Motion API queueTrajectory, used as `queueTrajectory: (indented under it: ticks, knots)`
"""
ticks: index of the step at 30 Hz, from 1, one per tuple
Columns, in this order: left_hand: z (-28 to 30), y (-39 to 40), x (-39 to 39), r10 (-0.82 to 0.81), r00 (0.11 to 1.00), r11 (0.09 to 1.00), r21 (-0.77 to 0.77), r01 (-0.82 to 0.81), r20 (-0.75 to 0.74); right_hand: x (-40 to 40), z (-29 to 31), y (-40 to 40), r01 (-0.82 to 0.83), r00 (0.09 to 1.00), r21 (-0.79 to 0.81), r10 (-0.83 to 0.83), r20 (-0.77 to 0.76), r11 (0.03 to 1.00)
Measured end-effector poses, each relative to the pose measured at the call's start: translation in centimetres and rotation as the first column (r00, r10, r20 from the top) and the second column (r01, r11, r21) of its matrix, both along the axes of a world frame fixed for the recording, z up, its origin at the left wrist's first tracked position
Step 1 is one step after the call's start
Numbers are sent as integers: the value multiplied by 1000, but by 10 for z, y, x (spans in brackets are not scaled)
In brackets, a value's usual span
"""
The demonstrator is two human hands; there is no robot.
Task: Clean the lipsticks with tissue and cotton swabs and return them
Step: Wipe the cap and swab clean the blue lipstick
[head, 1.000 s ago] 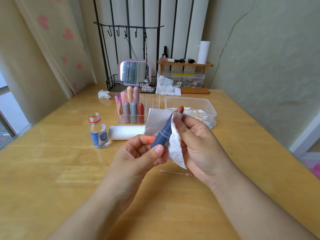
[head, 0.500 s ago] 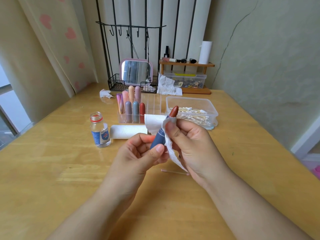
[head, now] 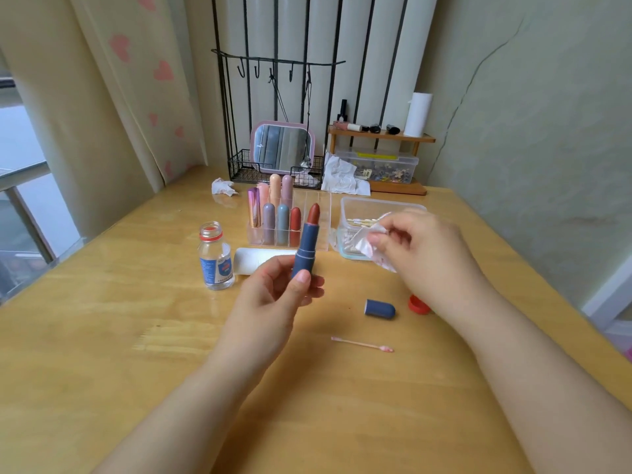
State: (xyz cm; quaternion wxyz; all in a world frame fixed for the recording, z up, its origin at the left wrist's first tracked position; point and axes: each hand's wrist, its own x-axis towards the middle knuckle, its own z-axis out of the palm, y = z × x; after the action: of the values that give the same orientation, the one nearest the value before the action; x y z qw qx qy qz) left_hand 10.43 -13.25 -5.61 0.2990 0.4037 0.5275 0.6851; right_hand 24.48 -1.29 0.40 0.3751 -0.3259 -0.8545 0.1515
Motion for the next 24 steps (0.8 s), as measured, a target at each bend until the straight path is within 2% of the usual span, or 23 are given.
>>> queueTrajectory:
  ticks: [3,6,10,13,17,24]
  knots:
    - [-12,3,-7,54,965,989,-116,-87,-258,-8,-19,18,-41,955,20,33,295,999]
    - [-22,7,-14,44,895,957,-238,-166,-444,-7,-37,27,-36,913,-11,38,407,999]
    - [-26,12,-17,30,790,925,-283,-255,-613,-1,-40,21,-25,798,-113,87,596,993]
    - [-26,16,-17,37,730,901,-292,-320,-683,3,-44,16,-31,793,-157,120,597,987]
    - [-25,18,-18,46,722,869,-329,-370,-691,8,-45,10,-36,797,-203,151,584,978]
    - [-28,20,-19,47,712,857,-338,-389,-700,16,-53,3,-71,803,-164,154,576,984]
